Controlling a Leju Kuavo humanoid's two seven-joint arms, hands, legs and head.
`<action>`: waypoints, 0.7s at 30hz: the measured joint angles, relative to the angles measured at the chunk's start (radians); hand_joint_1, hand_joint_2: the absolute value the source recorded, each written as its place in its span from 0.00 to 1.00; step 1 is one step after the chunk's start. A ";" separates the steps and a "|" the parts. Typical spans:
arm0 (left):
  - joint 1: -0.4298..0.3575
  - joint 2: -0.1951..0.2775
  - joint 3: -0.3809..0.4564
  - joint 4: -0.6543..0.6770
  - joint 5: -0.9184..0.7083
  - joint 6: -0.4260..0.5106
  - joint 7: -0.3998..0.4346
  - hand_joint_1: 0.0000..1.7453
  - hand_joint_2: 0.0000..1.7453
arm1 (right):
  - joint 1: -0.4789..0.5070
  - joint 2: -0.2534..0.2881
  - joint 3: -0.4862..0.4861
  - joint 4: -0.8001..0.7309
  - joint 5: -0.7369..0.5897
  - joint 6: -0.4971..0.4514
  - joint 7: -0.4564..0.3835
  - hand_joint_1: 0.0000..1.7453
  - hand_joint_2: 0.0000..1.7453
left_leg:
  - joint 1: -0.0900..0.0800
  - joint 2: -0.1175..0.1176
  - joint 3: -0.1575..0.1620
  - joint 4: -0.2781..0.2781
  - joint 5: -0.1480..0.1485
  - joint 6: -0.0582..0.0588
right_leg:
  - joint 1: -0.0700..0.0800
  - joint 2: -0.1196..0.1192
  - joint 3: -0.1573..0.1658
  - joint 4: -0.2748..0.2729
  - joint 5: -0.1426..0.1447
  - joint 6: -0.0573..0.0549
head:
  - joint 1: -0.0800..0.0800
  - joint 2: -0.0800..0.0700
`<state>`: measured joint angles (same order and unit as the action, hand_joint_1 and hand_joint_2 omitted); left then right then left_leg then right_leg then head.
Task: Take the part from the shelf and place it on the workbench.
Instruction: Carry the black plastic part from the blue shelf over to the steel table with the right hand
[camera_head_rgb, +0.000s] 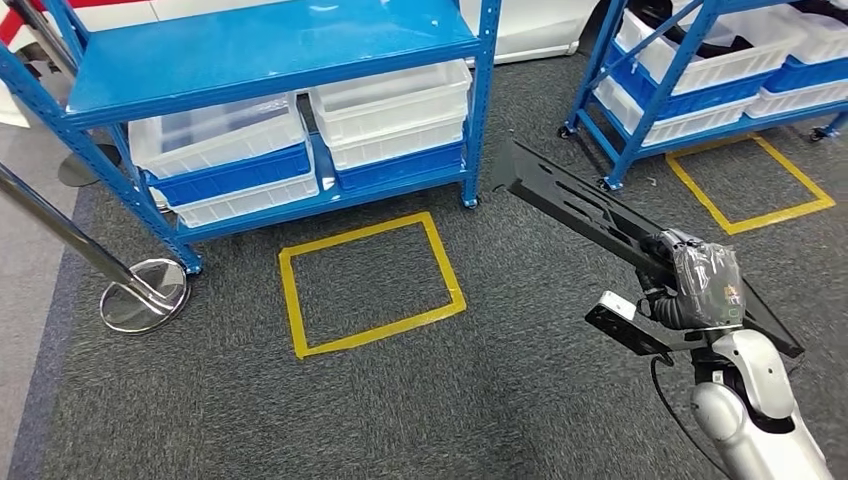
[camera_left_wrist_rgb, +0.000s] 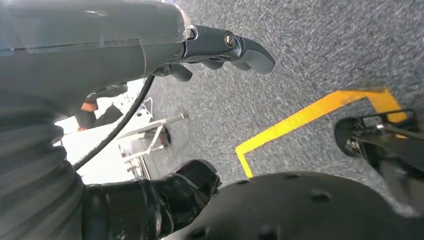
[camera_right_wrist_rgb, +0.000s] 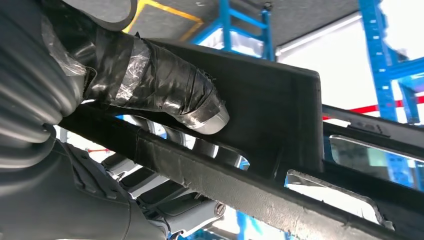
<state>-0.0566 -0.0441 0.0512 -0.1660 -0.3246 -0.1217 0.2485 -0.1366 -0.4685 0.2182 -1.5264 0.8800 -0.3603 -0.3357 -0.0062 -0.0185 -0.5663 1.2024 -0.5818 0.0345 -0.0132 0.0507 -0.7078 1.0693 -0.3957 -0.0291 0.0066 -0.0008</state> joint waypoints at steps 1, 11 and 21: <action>-0.001 0.001 0.000 0.000 0.000 0.000 -0.001 0.00 1.00 | 0.000 0.000 0.000 -0.001 0.000 0.000 0.000 1.00 1.00 | -0.003 -0.021 0.054 -0.080 0.010 0.015 | 0.001 0.011 -0.009 -0.001 0.012 0.002 | 0.000 0.000; 0.001 0.001 0.007 -0.001 0.003 0.001 -0.011 0.00 1.00 | 0.029 -0.003 -0.002 -0.018 -0.007 0.006 0.010 1.00 1.00 | 0.000 0.039 0.063 -0.270 0.121 0.029 | -0.018 -0.044 -0.066 0.161 -0.119 0.055 | 0.001 0.000; -0.003 -0.001 0.017 -0.002 0.016 0.015 -0.047 0.00 1.00 | 0.046 -0.003 -0.014 -0.041 -0.012 0.009 0.012 1.00 1.00 | 0.010 0.144 -0.051 -0.180 0.160 -0.031 | -0.019 -0.115 0.215 -0.059 -0.151 0.050 | 0.000 0.000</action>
<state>-0.0593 -0.0446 0.0678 -0.1678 -0.3088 -0.1062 0.2012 -0.0911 -0.4715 0.2042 -1.5675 0.8676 -0.3514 -0.3239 0.0037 0.1255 -0.6176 1.0219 -0.4216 0.0039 -0.0320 -0.0646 -0.4928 1.0102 -0.5467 0.0211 0.0066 -0.0008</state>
